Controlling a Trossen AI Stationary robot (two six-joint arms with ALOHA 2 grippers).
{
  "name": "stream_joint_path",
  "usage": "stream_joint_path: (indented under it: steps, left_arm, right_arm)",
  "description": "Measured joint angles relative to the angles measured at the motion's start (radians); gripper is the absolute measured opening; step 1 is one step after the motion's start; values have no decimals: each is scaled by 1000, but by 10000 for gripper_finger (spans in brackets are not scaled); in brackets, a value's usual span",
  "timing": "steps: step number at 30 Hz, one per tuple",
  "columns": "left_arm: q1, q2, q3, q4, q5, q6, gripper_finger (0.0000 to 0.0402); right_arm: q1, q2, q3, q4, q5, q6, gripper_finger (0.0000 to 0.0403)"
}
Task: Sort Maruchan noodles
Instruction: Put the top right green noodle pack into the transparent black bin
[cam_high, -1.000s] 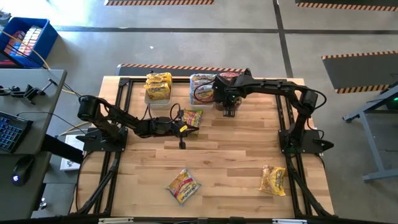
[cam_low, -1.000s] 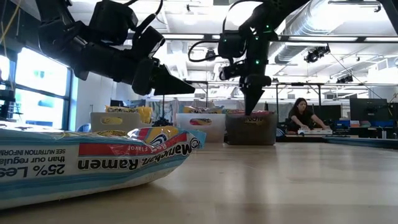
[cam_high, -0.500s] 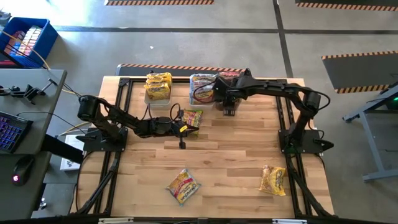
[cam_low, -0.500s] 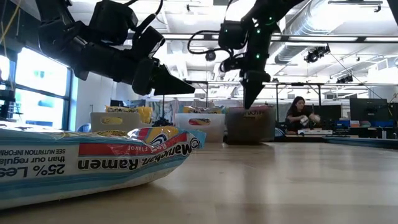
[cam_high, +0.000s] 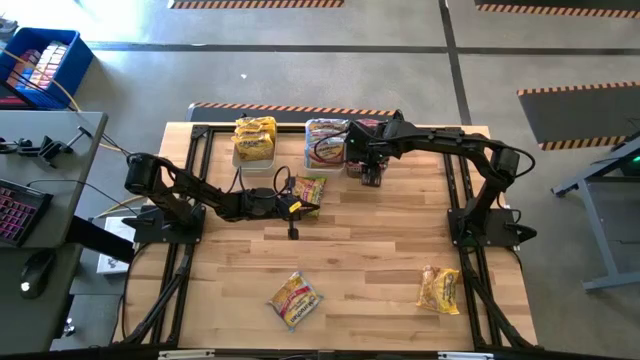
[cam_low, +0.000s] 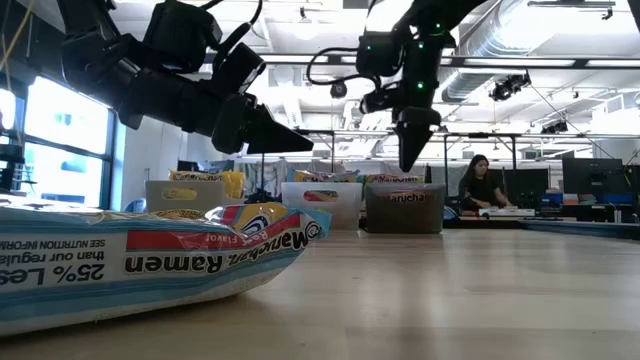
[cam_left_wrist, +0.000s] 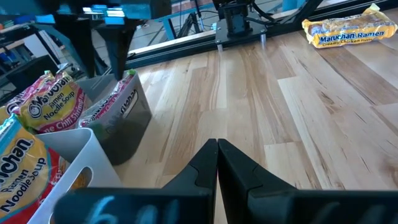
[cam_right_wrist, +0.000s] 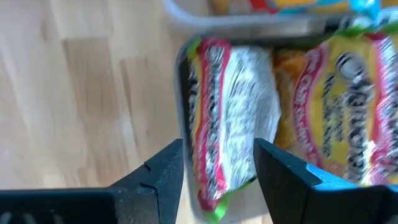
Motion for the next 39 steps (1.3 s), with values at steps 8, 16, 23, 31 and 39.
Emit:
stream_joint_path:
  steps: [8, 16, 23, 31, 39]
  left_arm:
    - [0, 0, 0, 0, 0, 0, 3]
    - [0, 0, 0, -1, 0, 0, 3]
    - [0, 0, 0, -2, 0, 0, 3]
    - [0, 0, 0, -2, 0, 0, 3]
    - [0, 0, 0, -2, 0, 0, 3]
  right_arm:
    - [-55, 8, -3, -5, -21, -17, 174]
    - [-117, 28, -3, 52, -166, -8, 174]
    - [-134, 76, -3, 60, -214, -13, 172]
    - [-134, 88, -3, 109, -214, -47, 111]
    - [-134, 88, -3, 111, -214, -82, 7]
